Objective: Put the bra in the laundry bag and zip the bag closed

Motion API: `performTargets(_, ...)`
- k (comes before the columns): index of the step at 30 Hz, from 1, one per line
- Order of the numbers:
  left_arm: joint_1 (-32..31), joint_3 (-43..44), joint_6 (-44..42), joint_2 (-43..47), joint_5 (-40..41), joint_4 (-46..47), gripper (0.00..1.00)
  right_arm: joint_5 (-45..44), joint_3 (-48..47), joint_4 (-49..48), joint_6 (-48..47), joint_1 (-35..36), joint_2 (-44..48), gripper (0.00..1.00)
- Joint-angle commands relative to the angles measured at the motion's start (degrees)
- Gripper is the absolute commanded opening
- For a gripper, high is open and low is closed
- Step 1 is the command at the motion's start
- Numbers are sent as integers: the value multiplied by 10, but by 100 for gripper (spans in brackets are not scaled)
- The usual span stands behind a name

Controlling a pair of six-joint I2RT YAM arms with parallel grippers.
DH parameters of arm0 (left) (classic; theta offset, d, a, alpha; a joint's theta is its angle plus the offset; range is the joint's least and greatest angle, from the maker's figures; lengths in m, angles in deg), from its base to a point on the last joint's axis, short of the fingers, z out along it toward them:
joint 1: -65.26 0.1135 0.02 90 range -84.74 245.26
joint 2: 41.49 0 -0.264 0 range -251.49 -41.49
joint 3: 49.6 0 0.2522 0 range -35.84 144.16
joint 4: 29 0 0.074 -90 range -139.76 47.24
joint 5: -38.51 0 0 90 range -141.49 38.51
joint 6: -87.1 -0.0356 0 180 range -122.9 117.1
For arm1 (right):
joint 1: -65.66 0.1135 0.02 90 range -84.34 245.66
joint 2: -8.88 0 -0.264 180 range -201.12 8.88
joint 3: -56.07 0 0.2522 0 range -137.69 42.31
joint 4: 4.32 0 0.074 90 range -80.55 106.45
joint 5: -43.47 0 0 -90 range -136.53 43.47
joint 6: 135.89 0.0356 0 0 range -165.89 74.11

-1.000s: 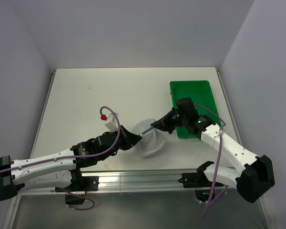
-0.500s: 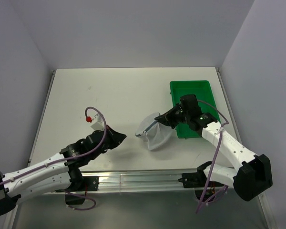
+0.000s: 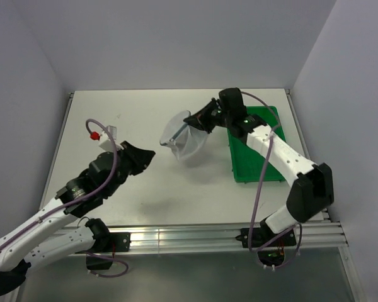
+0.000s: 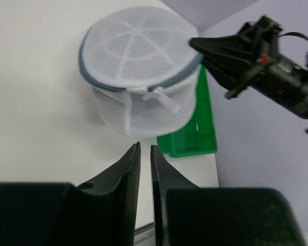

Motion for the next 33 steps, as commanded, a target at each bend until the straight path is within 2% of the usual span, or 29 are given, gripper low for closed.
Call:
performTargets(1, 19, 54, -55, 17, 26, -53, 21, 21, -72, -140, -1, 25, -70, 0)
performTargets(7, 36, 70, -66, 36, 22, -70, 24, -3, -192, -281, -10, 78, -214, 1)
performTargets(8, 37, 70, -64, 38, 21, -72, 25, -8, -192, -302, -9, 82, -228, 8)
performTargets(10, 38, 69, -65, 44, 17, -72, 24, -24, -187, -341, -18, 91, -261, 15)
performTargets(14, 38, 64, -66, 47, 7, -71, 24, -32, -123, -404, -30, 94, -288, 56)
performTargets(16, 39, 64, -68, 44, 2, -68, 24, -23, -93, -451, -35, 96, -281, 66)
performTargets(18, 38, 64, -71, 37, -2, -66, 24, -34, -59, -455, -61, 98, -251, 83)
performTargets(21, 39, 63, -71, 28, -7, -58, 23, -38, -49, -433, -85, 99, -210, 95)
performTargets(26, 40, 67, -74, 22, -9, -50, 23, -55, -20, -389, -113, 86, -139, 99)
performTargets(33, 43, 86, -91, 10, -9, -48, 24, -125, 15, -270, -210, 82, -9, 100)
